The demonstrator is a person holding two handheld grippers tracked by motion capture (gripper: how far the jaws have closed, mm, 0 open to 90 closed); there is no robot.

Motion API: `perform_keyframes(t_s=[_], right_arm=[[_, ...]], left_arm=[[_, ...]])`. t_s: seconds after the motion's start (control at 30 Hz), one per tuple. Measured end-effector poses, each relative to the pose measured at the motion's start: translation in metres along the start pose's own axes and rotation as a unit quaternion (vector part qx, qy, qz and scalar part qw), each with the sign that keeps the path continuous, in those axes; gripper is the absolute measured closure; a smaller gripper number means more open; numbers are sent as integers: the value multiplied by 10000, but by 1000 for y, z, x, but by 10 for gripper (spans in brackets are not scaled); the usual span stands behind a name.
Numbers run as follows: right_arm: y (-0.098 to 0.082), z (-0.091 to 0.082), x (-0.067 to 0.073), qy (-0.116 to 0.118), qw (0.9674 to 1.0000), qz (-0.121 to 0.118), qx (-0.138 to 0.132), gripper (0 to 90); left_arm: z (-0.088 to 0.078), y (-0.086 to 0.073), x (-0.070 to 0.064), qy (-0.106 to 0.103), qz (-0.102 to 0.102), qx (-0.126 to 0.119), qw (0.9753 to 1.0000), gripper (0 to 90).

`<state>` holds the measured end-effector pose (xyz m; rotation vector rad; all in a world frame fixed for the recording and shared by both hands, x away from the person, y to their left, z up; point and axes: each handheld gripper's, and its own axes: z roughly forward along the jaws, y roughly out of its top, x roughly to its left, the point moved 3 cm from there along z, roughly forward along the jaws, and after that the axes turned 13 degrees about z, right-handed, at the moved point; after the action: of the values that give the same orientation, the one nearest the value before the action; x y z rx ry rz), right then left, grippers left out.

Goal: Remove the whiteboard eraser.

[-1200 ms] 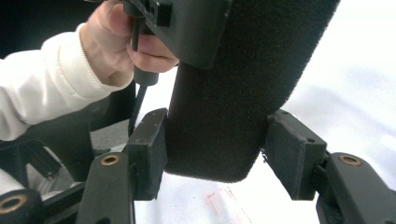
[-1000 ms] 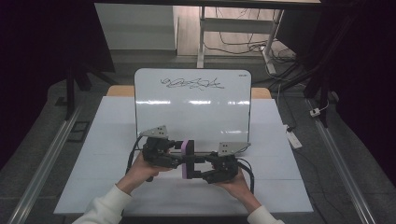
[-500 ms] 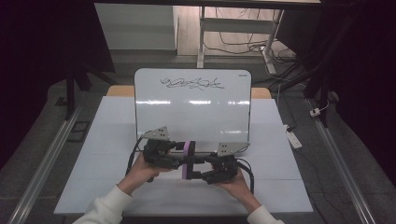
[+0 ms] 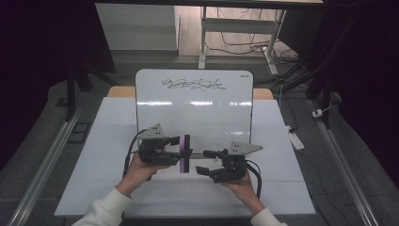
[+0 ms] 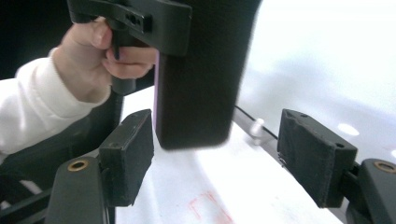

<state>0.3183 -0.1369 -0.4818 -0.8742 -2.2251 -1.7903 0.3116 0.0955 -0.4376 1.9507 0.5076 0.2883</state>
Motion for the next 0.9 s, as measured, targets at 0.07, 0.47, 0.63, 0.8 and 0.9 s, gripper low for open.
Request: perform_keyframes(t_s=[0.07,0.47,0.63,0.8,0.9], right_arm=[[-1,-4,-2,-70,10000,47,-12,270],[-16,-39,-12,-619,9980,114,-65,295],[-27,-46,-14,-766,9970,119,57,297],[-38,-57,-10,-881,9959,35,185,301],[-40,-62,-9,-904,9958,6,172,303]], left_arm=[[-2,1,2,122,-5,40,9999,394],[-17,5,10,563,16,58,9984,391],[-22,9,14,898,89,150,9958,390],[-31,20,24,1400,151,210,9898,389],[-34,28,33,1607,155,196,9867,389]])
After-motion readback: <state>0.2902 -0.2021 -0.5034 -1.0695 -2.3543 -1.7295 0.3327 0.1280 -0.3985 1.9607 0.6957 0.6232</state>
